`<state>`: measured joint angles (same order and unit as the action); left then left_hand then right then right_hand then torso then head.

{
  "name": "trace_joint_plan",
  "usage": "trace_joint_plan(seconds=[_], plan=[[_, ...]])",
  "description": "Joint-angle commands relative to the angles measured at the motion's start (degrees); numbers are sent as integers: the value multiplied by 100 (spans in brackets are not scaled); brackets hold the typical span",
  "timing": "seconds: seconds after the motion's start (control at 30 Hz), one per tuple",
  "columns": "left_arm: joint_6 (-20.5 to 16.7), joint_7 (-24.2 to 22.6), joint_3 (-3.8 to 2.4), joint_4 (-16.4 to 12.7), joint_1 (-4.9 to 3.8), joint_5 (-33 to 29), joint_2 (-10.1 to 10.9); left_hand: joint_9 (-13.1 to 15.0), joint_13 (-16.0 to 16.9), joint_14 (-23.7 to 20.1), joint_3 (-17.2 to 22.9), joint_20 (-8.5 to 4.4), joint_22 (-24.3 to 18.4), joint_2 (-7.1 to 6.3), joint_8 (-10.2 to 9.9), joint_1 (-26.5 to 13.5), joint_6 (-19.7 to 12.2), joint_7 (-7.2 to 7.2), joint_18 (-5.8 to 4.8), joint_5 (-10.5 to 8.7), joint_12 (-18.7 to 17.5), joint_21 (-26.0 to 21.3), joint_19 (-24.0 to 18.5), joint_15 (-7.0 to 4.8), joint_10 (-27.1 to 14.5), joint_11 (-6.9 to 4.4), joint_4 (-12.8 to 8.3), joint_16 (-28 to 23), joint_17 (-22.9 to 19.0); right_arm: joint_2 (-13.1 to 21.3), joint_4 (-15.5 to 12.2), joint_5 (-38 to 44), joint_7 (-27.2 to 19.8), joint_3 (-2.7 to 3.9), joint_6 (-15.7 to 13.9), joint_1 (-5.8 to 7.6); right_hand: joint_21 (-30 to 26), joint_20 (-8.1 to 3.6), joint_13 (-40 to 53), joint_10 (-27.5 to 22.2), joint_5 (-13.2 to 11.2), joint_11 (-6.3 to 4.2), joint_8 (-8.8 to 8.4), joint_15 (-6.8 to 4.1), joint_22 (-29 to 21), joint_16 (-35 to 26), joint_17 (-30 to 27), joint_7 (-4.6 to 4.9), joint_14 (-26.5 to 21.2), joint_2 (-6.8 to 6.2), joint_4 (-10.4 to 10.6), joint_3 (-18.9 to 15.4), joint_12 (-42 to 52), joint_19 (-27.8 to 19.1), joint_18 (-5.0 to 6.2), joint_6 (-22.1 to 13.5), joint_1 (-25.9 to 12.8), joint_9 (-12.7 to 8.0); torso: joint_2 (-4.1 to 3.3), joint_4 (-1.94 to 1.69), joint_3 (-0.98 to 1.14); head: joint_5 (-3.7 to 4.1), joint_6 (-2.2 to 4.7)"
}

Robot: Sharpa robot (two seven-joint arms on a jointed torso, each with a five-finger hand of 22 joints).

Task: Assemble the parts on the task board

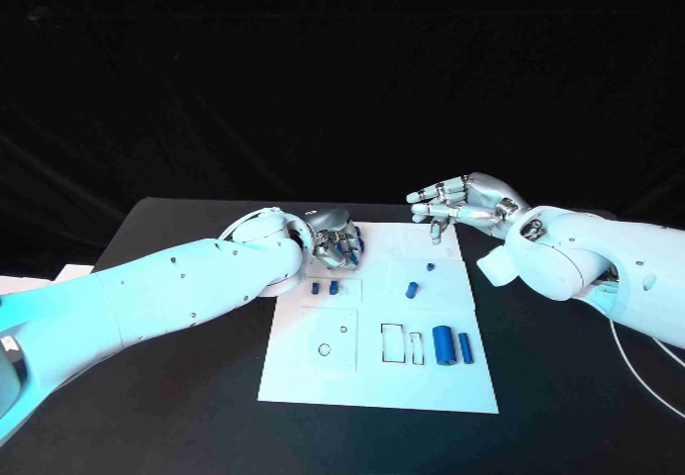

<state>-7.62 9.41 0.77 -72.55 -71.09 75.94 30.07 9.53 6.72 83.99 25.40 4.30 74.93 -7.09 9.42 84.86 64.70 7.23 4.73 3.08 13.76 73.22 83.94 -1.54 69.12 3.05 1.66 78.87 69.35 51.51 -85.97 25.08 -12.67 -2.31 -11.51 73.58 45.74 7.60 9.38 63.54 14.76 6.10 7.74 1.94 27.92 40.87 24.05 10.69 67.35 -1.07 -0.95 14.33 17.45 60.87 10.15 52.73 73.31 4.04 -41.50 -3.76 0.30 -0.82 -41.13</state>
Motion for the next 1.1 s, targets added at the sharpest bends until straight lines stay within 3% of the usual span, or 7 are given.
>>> trace_joint_plan(seconds=[0.03,0.17,0.3,0.57,0.93,1.1], plan=[[143,44,-15,-112,-12,-307,117,-12,-4,228,31,-2,194,-6,-30,-56,24,11,-77,13,-49,37,44,3,56,0,2,36,-6,-2,-2,12,-49,0,37,-4,22,-13,-8,38,-38,-15,29,-27,6,24,-6,1,1,2,5,31,-13,28,39,29,47,-8,6,-16,9,-2,5],[309,115,-16,-149,-14,-236,231,-23,-8,227,34,2,198,-31,-51,-114,27,6,-76,10,-88,35,40,4,65,1,3,40,-9,-6,4,14,-47,0,37,-4,22,-13,-8,38,-38,-15,29,-27,6,24,-6,1,1,2,5,31,-13,28,39,29,47,-8,11,-40,16,6,-6],[342,129,-2,-77,-2,-171,270,-38,-15,226,46,5,189,-59,-82,-146,6,4,-72,10,-130,17,29,7,57,4,-9,43,-12,-12,9,17,-49,0,40,-5,22,-13,-8,38,-38,-15,29,-27,6,24,-6,1,1,2,5,31,-13,28,39,29,47,-8,19,-60,8,10,-11],[360,123,7,38,11,-168,320,-52,-17,218,30,12,188,-104,-107,-260,10,-2,-70,8,-175,8,21,12,75,7,24,33,-43,-21,14,34,-47,0,51,-8,22,-13,-8,38,-38,-15,29,-27,6,24,-6,1,1,2,5,31,-13,28,39,29,47,-8,5,-27,16,-33,-4],[422,161,14,115,13,-209,314,-55,-17,217,28,12,190,-116,-113,-276,13,-7,-69,8,-185,7,20,10,83,4,24,32,-49,-19,12,-27,-55,0,57,-11,20,-11,-27,38,-38,-7,28,-21,6,22,-11,7,-6,2,23,33,-15,25,37,25,27,-10,8,-36,21,-53,-13],[450,186,18,110,18,-206,297,-57,-16,216,29,12,183,-121,-115,-278,13,-8,-67,9,-189,-2,16,9,85,3,21,29,-55,-17,11,-34,-61,0,74,-11,19,-10,-33,39,-45,-6,27,-19,6,23,-13,9,-7,1,29,32,-15,24,36,23,19,-10,6,-33,13,-54,-16]])
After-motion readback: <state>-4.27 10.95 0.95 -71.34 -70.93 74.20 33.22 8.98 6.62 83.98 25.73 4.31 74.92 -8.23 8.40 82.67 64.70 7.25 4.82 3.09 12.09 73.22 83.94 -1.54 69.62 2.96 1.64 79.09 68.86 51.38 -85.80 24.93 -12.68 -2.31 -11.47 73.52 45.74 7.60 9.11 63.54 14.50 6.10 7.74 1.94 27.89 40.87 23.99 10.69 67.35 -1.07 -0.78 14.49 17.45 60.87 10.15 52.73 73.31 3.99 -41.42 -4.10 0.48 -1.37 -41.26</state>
